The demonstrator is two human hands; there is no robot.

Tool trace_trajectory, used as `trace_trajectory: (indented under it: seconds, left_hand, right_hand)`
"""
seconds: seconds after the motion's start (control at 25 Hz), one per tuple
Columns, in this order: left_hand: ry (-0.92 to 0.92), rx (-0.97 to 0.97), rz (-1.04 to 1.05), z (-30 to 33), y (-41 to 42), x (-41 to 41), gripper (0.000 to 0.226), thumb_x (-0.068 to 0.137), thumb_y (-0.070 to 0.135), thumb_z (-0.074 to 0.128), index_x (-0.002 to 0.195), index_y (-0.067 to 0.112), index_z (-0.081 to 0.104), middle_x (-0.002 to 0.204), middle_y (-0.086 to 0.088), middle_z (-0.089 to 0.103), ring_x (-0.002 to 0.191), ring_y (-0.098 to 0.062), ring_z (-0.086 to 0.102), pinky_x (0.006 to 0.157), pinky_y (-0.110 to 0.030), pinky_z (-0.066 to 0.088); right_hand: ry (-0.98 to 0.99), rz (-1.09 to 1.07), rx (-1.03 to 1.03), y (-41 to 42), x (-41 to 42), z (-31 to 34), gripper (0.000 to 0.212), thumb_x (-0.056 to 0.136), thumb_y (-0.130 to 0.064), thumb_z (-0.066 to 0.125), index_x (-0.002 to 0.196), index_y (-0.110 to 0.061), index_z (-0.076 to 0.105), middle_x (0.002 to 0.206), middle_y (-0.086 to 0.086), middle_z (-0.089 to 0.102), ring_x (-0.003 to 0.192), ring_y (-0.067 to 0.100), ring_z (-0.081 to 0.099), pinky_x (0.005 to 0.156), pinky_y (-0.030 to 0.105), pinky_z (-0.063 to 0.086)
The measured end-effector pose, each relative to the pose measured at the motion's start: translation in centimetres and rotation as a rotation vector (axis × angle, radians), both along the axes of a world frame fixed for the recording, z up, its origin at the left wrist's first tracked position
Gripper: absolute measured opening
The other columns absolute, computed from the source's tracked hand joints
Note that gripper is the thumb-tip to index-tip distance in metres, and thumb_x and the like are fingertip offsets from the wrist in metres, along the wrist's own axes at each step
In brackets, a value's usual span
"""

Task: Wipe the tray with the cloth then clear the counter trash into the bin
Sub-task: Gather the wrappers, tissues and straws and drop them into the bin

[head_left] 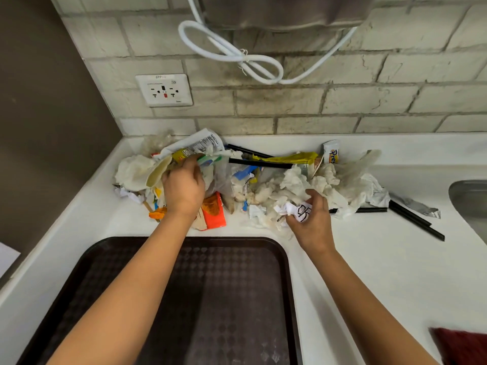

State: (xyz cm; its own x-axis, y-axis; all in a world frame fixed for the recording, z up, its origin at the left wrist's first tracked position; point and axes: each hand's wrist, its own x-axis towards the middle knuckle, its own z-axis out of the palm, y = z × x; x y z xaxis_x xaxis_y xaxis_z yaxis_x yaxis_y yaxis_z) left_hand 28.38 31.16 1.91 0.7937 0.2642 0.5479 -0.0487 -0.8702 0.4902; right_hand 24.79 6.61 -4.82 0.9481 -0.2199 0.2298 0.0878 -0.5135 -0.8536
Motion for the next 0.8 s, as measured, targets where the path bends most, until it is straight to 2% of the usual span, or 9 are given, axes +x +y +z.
trace_trajectory:
  seconds: [0.08, 0.16, 0.24, 0.28, 0.44, 0.56, 0.68, 0.8]
  left_hand:
    - [-0.064, -0.162, -0.023, 1.2, -0.3, -0.7, 0.024, 0.091, 0.008, 0.044, 0.106, 0.002, 0.061, 0.093, -0.024, 0.066, 0.087, -0.04, 0.06, 0.075, -0.037, 0.047]
    - [-0.081, -0.346, -0.042, 1.7, -0.4, -1.1, 0.022, 0.094, 0.011, 0.042, 0.102, 0.002, 0.06, 0.092, -0.018, 0.066, 0.081, -0.029, 0.059, 0.065, -0.02, 0.043]
    - [-0.083, -0.468, -0.078, 1.9, -0.6, -1.8, 0.021, 0.094, 0.01, 0.041, 0.098, 0.001, 0.06, 0.089, -0.01, 0.063, 0.074, -0.015, 0.054, 0.054, -0.001, 0.035]
    - [-0.083, -0.502, -0.096, 1.8, -0.8, -2.2, 0.02, 0.094, 0.008, 0.042, 0.098, 0.001, 0.06, 0.088, -0.007, 0.061, 0.072, -0.011, 0.052, 0.053, 0.001, 0.033]
    - [-0.061, -0.608, -0.089, 1.2, -1.2, -3.4, 0.017, 0.094, 0.006, 0.042, 0.09, 0.007, 0.058, 0.085, -0.006, 0.058, 0.069, -0.01, 0.05, 0.052, -0.005, 0.035]
    - [-0.017, -0.924, -0.074, 1.4, -2.0, -4.2, 0.021, 0.094, 0.006, 0.041, 0.099, 0.012, 0.06, 0.091, -0.001, 0.063, 0.076, -0.012, 0.057, 0.057, -0.012, 0.045]
    - [0.0, -1.232, -0.09, 2.2, -3.2, -6.0, 0.024, 0.093, 0.002, 0.041, 0.099, 0.016, 0.06, 0.09, 0.004, 0.065, 0.075, -0.009, 0.062, 0.053, -0.016, 0.049]
    - [0.061, -1.363, -0.156, 2.9, -4.9, -8.8, 0.029, 0.09, -0.004, 0.042, 0.1, 0.018, 0.058, 0.1, -0.001, 0.065, 0.089, -0.018, 0.063, 0.074, -0.031, 0.054]
  right_hand:
    - [0.103, 0.002, -0.078, -0.4, -0.4, -0.2, 0.057, 0.075, -0.009, 0.071, 0.127, -0.009, 0.048, 0.121, 0.005, 0.041, 0.105, 0.018, 0.047, 0.088, 0.019, 0.039]
    - [0.208, -0.005, -0.213, -0.9, -0.9, -0.4, 0.042, 0.082, -0.014, 0.063, 0.123, -0.011, 0.055, 0.131, 0.012, 0.039, 0.112, 0.033, 0.048, 0.096, 0.035, 0.043]
    - [0.248, 0.002, -0.243, -1.2, -1.6, -0.5, 0.032, 0.09, -0.016, 0.054, 0.121, -0.015, 0.058, 0.138, 0.013, 0.033, 0.117, 0.038, 0.044, 0.098, 0.042, 0.042]
    - [0.232, 0.006, -0.226, -1.4, -2.0, -0.5, 0.029, 0.092, -0.016, 0.051, 0.119, -0.015, 0.059, 0.138, 0.014, 0.033, 0.118, 0.036, 0.044, 0.098, 0.041, 0.042]
    - [0.098, -0.025, -0.134, -2.3, -3.3, -0.3, 0.023, 0.093, -0.015, 0.046, 0.111, -0.011, 0.06, 0.123, 0.016, 0.046, 0.11, 0.025, 0.049, 0.091, 0.03, 0.044]
    - [-0.014, -0.092, -0.062, -3.0, -4.5, 0.2, 0.028, 0.092, -0.014, 0.049, 0.119, -0.01, 0.053, 0.125, 0.015, 0.045, 0.109, 0.021, 0.048, 0.091, 0.027, 0.04]
    - [-0.185, -0.174, 0.059, -3.6, -5.9, 1.0, 0.038, 0.089, -0.014, 0.057, 0.125, -0.008, 0.046, 0.124, 0.01, 0.044, 0.109, 0.016, 0.048, 0.088, 0.021, 0.038]
    - [-0.248, -0.158, 0.218, -4.5, -7.5, 1.9, 0.039, 0.084, -0.016, 0.064, 0.12, -0.013, 0.048, 0.118, 0.004, 0.052, 0.106, 0.018, 0.054, 0.087, 0.026, 0.045]
